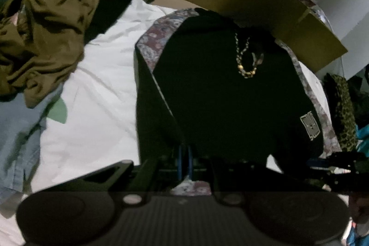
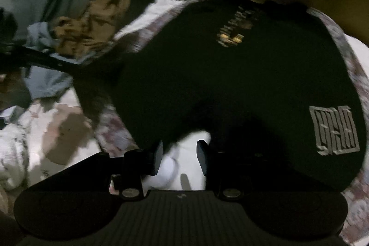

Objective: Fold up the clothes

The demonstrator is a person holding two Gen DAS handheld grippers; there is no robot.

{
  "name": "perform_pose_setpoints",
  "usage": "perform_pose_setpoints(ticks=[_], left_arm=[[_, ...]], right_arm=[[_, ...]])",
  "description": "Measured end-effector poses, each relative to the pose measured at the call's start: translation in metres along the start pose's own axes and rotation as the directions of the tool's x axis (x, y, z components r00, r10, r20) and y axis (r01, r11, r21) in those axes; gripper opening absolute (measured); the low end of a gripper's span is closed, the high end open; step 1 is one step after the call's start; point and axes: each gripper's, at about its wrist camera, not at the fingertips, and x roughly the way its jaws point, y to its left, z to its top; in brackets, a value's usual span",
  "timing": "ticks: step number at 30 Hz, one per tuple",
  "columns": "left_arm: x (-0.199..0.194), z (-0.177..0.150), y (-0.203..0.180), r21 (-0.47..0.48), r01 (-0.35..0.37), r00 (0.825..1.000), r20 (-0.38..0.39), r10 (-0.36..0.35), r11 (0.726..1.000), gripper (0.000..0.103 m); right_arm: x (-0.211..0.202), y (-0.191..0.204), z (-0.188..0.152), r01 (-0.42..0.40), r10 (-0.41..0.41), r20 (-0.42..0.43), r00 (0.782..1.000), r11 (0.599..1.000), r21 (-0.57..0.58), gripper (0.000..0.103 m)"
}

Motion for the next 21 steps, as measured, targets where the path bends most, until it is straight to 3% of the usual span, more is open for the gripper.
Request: perform_pose_setpoints(ticks=[11, 21], left_arm=[[-0.004, 0.021, -0.054, -0.024, 0.049, 0.998, -0.023, -0.05, 0.998, 0.005], [0.015, 0.029, -0.1, 0.02, 0.131, 0.99, -0.055, -0.129, 0.991, 0.005]], right_arm=[[0.015, 0.042, 0.029, -0.146, 0.154, 0.112, 0.982, 0.986, -0.074, 0.044], [0.023, 0.041, 0.035, -0.183, 0.189, 0.141, 0.972, 0.982, -0.055, 0.045]])
